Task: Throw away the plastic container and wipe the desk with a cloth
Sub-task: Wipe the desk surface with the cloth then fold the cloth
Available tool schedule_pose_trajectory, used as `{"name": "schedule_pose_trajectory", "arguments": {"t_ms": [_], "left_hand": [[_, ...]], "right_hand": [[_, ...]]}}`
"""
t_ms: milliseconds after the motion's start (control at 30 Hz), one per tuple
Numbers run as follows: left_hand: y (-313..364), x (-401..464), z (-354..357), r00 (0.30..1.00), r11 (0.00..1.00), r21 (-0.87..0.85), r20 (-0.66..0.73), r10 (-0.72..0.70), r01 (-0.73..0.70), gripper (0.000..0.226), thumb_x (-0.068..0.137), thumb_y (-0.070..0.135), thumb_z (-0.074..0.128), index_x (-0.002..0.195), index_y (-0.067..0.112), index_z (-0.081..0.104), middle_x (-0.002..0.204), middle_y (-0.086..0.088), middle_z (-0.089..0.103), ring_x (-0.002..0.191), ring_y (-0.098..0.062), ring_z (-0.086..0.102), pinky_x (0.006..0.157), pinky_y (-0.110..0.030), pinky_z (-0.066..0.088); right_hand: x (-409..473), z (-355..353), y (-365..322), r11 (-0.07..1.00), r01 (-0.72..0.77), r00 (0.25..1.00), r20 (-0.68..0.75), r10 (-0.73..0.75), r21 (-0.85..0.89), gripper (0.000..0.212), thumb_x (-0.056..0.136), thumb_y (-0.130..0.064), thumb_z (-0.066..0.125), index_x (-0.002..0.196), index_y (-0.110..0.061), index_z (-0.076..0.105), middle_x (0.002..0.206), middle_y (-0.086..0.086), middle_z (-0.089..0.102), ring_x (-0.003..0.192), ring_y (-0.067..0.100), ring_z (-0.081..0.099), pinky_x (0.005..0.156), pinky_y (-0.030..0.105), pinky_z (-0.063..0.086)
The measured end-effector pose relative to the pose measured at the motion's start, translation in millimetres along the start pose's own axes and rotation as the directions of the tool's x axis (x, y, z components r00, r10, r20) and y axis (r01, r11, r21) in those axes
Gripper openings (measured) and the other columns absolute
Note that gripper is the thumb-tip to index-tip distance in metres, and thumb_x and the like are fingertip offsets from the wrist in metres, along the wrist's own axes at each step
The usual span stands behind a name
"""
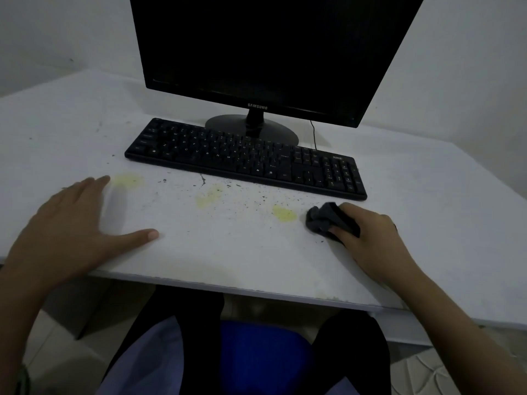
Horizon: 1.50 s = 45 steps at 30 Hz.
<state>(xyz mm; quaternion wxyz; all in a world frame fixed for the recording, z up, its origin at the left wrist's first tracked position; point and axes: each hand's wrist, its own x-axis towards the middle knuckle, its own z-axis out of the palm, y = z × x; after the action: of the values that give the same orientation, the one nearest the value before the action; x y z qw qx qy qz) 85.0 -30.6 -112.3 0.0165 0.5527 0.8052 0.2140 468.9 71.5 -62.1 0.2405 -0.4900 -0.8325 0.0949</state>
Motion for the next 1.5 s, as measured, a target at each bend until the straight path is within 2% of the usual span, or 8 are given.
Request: {"name": "schedule_pose_trajectory", "arguments": {"t_ms": [367, 633, 767, 900, 1033, 1133, 1233, 1500], "left_hand": [[-1, 4, -2, 1.0, 0.994, 0.101, 0.013, 0.028, -0.029, 0.132, 0.042, 0.099, 0.033, 0.144, 0.015, 0.021, 0.149, -0.012, 0.032, 0.134, -0.034, 0.032, 0.11, -0.051, 0.027], [1, 4, -12, 1.0, 0.993, 0.114, -0.005, 0.025, -0.024, 0.125, 0.042, 0.097, 0.032, 0.14, 0.019, 0.028, 0.139, -0.013, 0.041, 0.125, -0.034, 0.037, 0.103, -0.052, 0.034], [-10, 13, -23, 0.999, 0.996, -0.084, -0.042, 0.016, -0.019, 0.113, 0.037, 0.095, 0.043, 0.128, 0.028, 0.041, 0.125, -0.007, 0.053, 0.115, -0.03, 0.048, 0.097, -0.051, 0.04], [-22, 21, -18, 0.998, 1.0, 0.001, -0.053, 0.028, -0.028, 0.112, 0.04, 0.092, 0.046, 0.133, 0.029, 0.036, 0.139, -0.006, 0.04, 0.127, -0.031, 0.038, 0.105, -0.052, 0.032], [-31, 27, -10, 1.0, 0.989, 0.15, -0.012, 0.006, -0.004, 0.122, 0.044, 0.096, 0.038, 0.137, 0.018, 0.032, 0.144, -0.013, 0.037, 0.131, -0.034, 0.035, 0.107, -0.054, 0.03], [-33, 30, -8, 1.0, 0.981, 0.193, 0.003, 0.012, -0.012, 0.123, 0.048, 0.097, 0.032, 0.137, 0.012, 0.033, 0.145, -0.015, 0.037, 0.131, -0.035, 0.035, 0.107, -0.054, 0.031], [-33, 30, -7, 1.0, 0.976, 0.216, 0.006, 0.026, -0.026, 0.124, 0.049, 0.098, 0.028, 0.137, 0.01, 0.033, 0.144, -0.016, 0.037, 0.131, -0.035, 0.036, 0.107, -0.052, 0.032], [-37, 33, -4, 1.0, 0.979, 0.205, 0.024, -0.003, -0.002, 0.125, 0.048, 0.097, 0.031, 0.138, 0.01, 0.032, 0.145, -0.015, 0.034, 0.133, -0.034, 0.033, 0.108, -0.054, 0.031]], "right_hand": [[-10, -4, -3, 0.993, -0.069, 0.997, 0.03, 0.066, 0.095, 0.013, 0.082, -0.019, 0.063, 0.075, -0.009, 0.058, 0.06, 0.004, 0.058, 0.054, 0.007, 0.046, 0.052, 0.016, 0.034], [-5, 11, -16, 0.988, -0.153, 0.98, -0.132, 0.151, -0.004, 0.008, 0.089, -0.02, 0.056, 0.083, -0.017, 0.059, 0.061, -0.012, 0.054, 0.057, 0.002, 0.048, 0.048, 0.013, 0.031], [-16, 3, -24, 0.996, -0.08, 0.997, -0.018, 0.08, 0.029, 0.035, 0.086, -0.028, 0.059, 0.121, -0.026, 0.057, 0.09, -0.025, 0.055, 0.073, -0.007, 0.048, 0.063, 0.005, 0.035], [-17, 3, -28, 0.999, 0.006, 0.998, 0.062, -0.004, -0.036, 0.044, 0.075, -0.036, 0.069, 0.114, -0.017, 0.064, 0.126, -0.007, 0.057, 0.111, 0.009, 0.05, 0.089, 0.012, 0.029], [-27, 0, -22, 0.99, 0.055, 0.998, 0.034, -0.051, -0.131, 0.047, 0.069, -0.024, 0.078, 0.113, -0.012, 0.066, 0.121, 0.009, 0.063, 0.114, 0.026, 0.058, 0.099, 0.035, 0.038], [-27, -8, -13, 0.969, -0.018, 1.0, 0.004, 0.02, -0.245, 0.048, 0.078, -0.03, 0.069, 0.123, -0.016, 0.059, 0.109, 0.016, 0.069, 0.104, 0.034, 0.062, 0.096, 0.028, 0.039], [-12, -6, -5, 0.981, -0.079, 0.997, 0.012, 0.083, -0.179, 0.045, 0.084, -0.041, 0.057, 0.122, -0.017, 0.06, 0.061, -0.007, 0.055, 0.063, 0.003, 0.052, 0.06, 0.012, 0.035], [-32, -9, -11, 0.998, 0.068, 0.994, 0.083, -0.068, 0.001, 0.041, 0.075, -0.023, 0.073, 0.114, -0.015, 0.065, 0.082, -0.018, 0.065, 0.066, -0.03, 0.048, 0.061, -0.008, 0.032]]}}
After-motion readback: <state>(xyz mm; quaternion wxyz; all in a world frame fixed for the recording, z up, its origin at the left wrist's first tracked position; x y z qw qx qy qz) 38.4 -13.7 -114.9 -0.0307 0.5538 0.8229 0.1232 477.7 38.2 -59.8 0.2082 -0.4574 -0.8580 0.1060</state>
